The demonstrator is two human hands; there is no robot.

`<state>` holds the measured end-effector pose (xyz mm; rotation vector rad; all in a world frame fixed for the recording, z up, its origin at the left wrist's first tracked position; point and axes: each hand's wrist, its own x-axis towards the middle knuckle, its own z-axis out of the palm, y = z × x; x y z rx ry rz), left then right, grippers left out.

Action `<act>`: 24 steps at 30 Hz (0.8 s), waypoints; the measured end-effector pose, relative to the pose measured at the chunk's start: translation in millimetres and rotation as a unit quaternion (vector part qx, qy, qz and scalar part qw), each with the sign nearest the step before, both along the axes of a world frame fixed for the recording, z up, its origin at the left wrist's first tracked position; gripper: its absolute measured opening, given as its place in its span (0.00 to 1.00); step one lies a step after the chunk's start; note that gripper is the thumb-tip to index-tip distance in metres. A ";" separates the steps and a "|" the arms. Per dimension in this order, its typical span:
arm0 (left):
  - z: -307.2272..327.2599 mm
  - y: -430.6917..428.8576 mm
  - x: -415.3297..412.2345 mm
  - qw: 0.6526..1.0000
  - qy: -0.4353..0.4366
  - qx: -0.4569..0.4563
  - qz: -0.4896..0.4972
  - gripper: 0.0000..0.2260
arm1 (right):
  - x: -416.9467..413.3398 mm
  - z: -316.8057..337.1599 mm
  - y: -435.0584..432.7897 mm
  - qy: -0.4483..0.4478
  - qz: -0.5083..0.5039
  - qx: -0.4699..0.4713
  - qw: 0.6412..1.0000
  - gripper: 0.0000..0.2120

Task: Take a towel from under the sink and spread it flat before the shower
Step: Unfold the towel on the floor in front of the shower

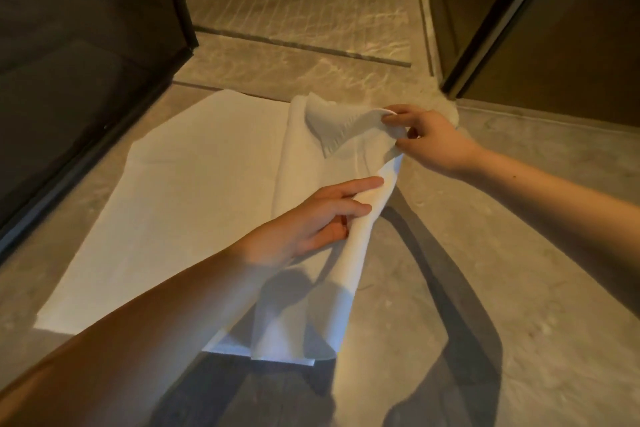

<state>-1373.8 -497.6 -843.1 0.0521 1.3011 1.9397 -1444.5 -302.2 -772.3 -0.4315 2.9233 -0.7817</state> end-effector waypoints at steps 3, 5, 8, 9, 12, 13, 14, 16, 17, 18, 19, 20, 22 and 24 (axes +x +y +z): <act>-12.7 25.8 4.2 0.999 0.005 -0.050 -0.010 0.22 | 8.0 -18.9 27.0 -0.017 -0.031 0.030 0.999 0.20; -28.5 36.5 6.4 0.995 0.004 -0.099 -0.016 0.22 | 13.8 -39.1 38.9 -0.056 -0.048 0.034 0.997 0.19; -46.4 44.0 11.9 0.986 0.006 -0.166 -0.028 0.23 | 21.4 -71.2 45.8 -0.087 -0.069 0.048 0.993 0.13; -49.1 44.5 13.3 0.984 0.007 -0.177 -0.020 0.22 | 22.5 -79.4 45.8 -0.097 -0.083 0.049 0.991 0.13; -54.8 39.3 16.3 0.980 0.030 -0.197 0.023 0.18 | 24.3 -93.7 41.6 -0.096 -0.128 0.060 0.985 0.16; -52.7 34.4 17.9 0.974 0.056 -0.216 0.040 0.17 | 25.4 -95.3 38.3 -0.072 -0.145 0.073 0.984 0.17; -48.7 27.8 20.4 0.961 0.098 -0.253 0.055 0.16 | 27.9 -95.3 33.4 -0.041 -0.155 0.083 0.984 0.18; -37.1 12.8 27.2 0.901 0.236 -0.355 0.076 0.14 | 39.3 -91.4 16.8 0.004 -0.155 0.060 0.986 0.17; -29.5 4.8 32.2 0.863 0.307 -0.392 0.083 0.15 | 47.7 -88.7 6.5 0.013 -0.148 0.034 0.988 0.17; -20.0 -2.4 37.6 0.828 0.358 -0.423 0.083 0.17 | 57.3 -85.0 -3.3 0.018 -0.142 0.015 0.990 0.17; -9.1 -10.3 42.2 0.796 0.393 -0.454 0.073 0.19 | 66.9 -79.4 -12.5 0.020 -0.136 0.004 0.990 0.17; 3.1 -18.5 47.0 0.768 0.414 -0.486 0.056 0.21 | 76.5 -71.8 -20.6 0.021 -0.129 0.001 0.991 0.18; 29.8 -33.8 59.9 0.729 0.425 -0.536 0.011 0.23 | 96.4 -51.4 -31.4 0.024 -0.111 0.008 0.993 0.19; 62.3 -47.6 72.7 0.698 0.430 -0.572 -0.033 0.25 | 117.1 -20.7 -36.0 0.022 -0.093 0.023 0.995 0.20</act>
